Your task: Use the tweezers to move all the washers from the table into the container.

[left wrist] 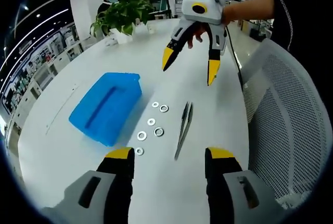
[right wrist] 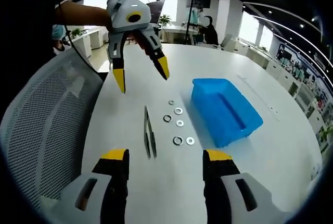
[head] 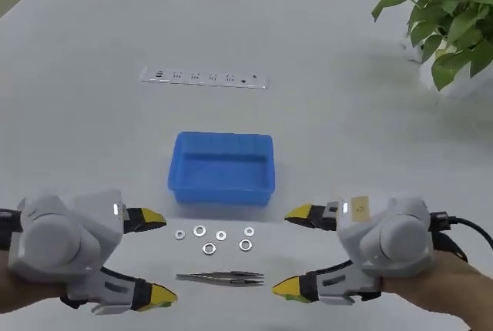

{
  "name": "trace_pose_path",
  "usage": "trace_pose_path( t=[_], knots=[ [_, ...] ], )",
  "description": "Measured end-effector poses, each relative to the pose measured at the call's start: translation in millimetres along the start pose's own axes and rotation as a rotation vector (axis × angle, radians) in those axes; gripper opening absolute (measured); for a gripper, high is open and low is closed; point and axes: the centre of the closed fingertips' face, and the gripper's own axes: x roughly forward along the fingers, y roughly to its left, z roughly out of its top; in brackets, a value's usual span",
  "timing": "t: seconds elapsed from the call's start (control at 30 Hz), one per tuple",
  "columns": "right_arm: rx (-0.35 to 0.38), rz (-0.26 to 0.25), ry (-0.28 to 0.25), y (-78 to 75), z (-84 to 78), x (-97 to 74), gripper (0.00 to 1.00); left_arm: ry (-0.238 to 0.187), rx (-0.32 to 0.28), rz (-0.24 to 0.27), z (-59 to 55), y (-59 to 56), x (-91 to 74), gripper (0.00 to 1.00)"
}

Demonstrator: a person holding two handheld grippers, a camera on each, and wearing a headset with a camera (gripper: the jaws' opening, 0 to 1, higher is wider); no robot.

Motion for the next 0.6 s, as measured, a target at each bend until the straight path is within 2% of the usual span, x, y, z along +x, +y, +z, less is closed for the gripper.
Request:
trace_pose_path(
  t=[0.33, 0.6],
  knots=[
    [-0.073, 0.069, 0.032, 9.3, -0.7, 19.8, 0.4, 0.069, 0.079, -0.05, -10.0, -5.6, 15.8, 0.4],
    [-0.126, 0.114, 0.068, 13.9, -2.1, 36.5, 0.31, 0.102, 0.114, -0.085, -14.9, -9.3, 25.8, 0.28]
  ],
)
